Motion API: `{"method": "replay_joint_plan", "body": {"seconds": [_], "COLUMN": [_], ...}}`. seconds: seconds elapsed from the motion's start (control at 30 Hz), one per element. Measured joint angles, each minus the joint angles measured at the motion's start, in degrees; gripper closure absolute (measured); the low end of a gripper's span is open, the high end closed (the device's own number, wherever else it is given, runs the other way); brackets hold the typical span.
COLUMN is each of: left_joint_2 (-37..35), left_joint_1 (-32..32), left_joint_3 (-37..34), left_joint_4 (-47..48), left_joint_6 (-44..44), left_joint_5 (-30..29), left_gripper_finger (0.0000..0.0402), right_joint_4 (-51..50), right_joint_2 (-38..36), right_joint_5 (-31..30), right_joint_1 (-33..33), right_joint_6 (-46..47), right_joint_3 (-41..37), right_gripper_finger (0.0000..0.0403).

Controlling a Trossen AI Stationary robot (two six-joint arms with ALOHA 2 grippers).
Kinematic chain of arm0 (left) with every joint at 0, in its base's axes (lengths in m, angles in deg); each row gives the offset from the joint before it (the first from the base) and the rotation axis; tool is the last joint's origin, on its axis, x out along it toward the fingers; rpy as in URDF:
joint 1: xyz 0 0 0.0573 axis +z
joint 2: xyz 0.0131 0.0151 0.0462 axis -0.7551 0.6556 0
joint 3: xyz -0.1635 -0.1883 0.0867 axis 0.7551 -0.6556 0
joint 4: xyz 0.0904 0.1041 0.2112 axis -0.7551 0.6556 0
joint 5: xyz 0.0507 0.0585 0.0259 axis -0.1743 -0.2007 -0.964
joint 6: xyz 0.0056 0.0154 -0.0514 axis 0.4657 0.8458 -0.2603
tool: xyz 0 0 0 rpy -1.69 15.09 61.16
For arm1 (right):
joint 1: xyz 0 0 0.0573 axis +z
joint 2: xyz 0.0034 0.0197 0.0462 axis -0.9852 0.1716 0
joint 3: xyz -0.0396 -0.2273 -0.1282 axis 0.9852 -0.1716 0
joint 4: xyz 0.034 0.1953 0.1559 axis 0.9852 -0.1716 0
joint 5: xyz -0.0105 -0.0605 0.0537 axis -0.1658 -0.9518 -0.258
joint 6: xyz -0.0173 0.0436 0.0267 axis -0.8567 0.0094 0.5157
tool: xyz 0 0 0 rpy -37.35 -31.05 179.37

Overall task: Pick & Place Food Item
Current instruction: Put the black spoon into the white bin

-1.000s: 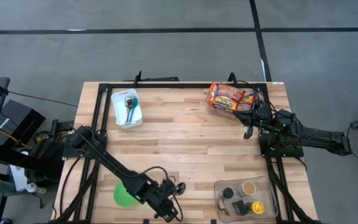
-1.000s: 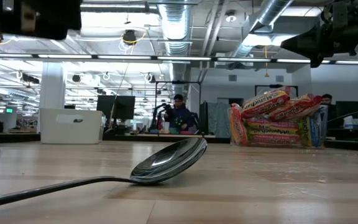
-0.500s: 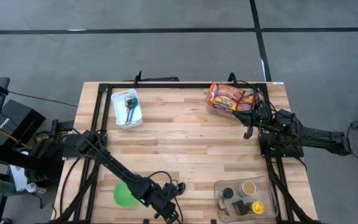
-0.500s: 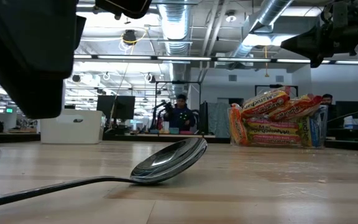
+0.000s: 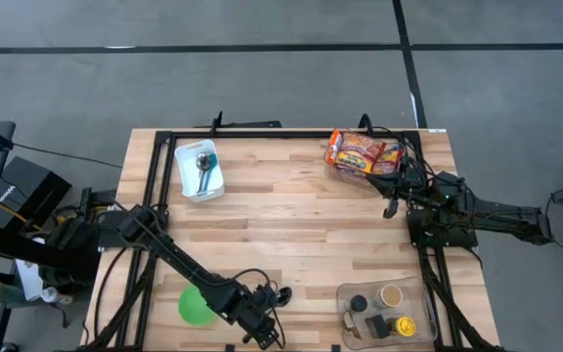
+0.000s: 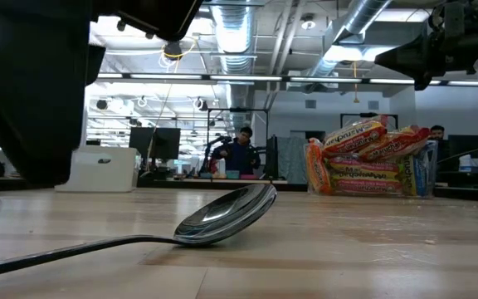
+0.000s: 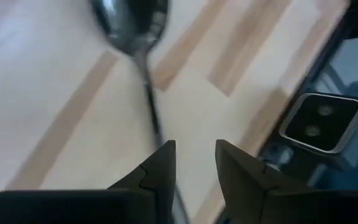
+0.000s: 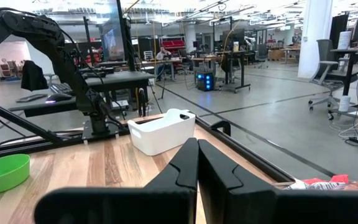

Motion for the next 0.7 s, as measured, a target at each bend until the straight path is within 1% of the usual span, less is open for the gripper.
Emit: {"method": "replay_joint_plan", "body": {"seconds": [0.2,0.37,0.57,0.7], "left_joint_2": [0.0,0.0,0.0,-0.2], "left_joint_1": [0.2,0.3,0.4,1.2], "left_joint_3": [0.0,0.0,0.0,2.9], "left_joint_4": [2.0,-0.2,-1.0,1.3], "left_joint_6": [0.0,-0.2,-0.5,-0.6], "left_joint_5": [-2.0,-3.5,-3.5,-2.8], "left_gripper_finger": [0.0293,0.0293,0.0293,0.0293], "right_joint_4": [0.0,0.0,0.0,0.0], "right_joint_2": [0.0,0.0,0.0,0.0], "right_joint_5": [0.0,0.0,0.0,0.0], "right_joint_1": [0.0,0.0,0.0,0.0], "right_joint_6": [0.0,0.0,0.0,0.0], "right_joint_3": [0.0,0.0,0.0,0.0], "right_gripper_finger": [0.0403,0.0403,0.0403,0.0403]}}
